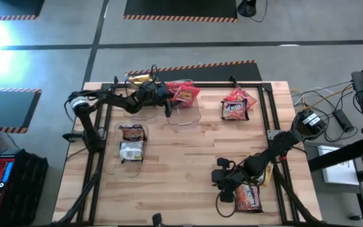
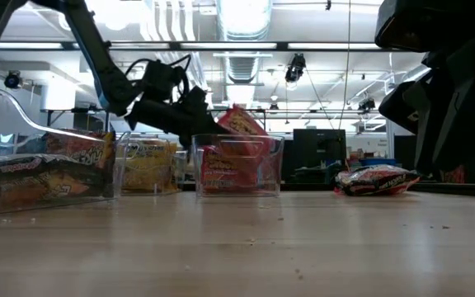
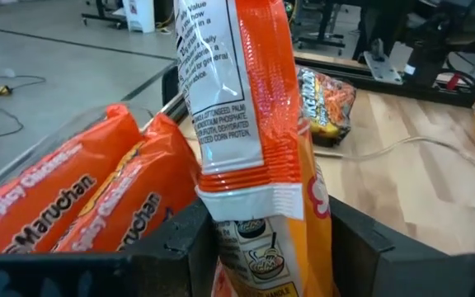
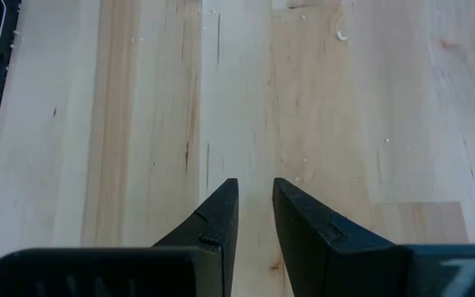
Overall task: Sort Maruchan noodles
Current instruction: Put the orange noodle pack into the top right transparent bin, then put the yellow noodle pack into the top left transparent bin
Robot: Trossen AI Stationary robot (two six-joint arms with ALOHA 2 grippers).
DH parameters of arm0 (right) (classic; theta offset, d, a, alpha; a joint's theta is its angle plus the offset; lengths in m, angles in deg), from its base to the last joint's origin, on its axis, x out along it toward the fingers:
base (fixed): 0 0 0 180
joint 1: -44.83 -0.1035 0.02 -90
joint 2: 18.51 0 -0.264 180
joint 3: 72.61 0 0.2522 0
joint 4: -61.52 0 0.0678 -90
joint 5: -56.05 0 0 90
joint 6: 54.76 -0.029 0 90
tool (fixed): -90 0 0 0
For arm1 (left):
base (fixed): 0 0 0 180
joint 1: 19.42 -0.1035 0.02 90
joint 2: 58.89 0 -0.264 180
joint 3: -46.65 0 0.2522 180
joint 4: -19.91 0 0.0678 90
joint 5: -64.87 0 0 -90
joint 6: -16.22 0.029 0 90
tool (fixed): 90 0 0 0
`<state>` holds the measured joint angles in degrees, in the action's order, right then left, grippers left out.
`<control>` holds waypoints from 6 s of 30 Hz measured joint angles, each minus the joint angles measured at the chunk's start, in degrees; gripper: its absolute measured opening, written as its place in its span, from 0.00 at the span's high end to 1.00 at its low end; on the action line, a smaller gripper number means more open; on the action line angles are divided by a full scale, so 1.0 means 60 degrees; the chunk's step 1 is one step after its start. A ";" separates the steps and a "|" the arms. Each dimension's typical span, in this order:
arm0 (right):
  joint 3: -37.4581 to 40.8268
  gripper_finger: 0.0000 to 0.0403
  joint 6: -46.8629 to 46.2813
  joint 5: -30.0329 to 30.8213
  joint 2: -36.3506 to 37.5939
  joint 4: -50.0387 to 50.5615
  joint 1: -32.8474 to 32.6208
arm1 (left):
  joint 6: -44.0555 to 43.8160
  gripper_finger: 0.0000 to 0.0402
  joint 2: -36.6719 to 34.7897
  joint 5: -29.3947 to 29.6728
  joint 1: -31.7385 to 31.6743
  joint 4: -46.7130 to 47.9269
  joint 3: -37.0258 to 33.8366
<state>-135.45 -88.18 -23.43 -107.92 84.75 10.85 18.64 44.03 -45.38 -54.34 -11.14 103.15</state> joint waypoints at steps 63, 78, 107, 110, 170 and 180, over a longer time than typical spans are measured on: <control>0.0000 0.83 -0.0002 0.0000 -0.0004 0.0001 0.0000 | -0.0742 0.42 -0.1262 0.1191 -0.0124 0.2889 0.0138; 0.0000 0.83 0.0001 0.0000 -0.0004 0.0001 -0.0001 | -0.0660 0.42 -0.1353 0.0836 0.0146 0.5082 0.2138; 0.0000 0.83 0.0067 -0.0036 -0.0007 0.0008 -0.0001 | -0.1175 0.42 -0.1473 -0.0283 0.1912 0.6582 0.1548; 0.0000 0.83 0.0070 -0.0036 -0.0007 0.0008 -0.0001 | -0.1248 0.42 -0.1473 0.0031 0.1903 0.6610 0.1548; 0.0000 0.83 0.0074 -0.0031 -0.0011 -0.0224 -0.0001 | -0.2600 0.42 -0.1859 0.5725 0.8982 0.5512 0.2291; 0.0000 0.83 0.0056 -0.0003 -0.0011 -0.0414 0.0017 | -0.3914 0.42 -0.1128 0.7240 1.0461 0.4037 0.2288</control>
<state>-135.45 -87.84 -23.45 -107.98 82.27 10.96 -4.85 37.26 -1.94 8.43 13.08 116.88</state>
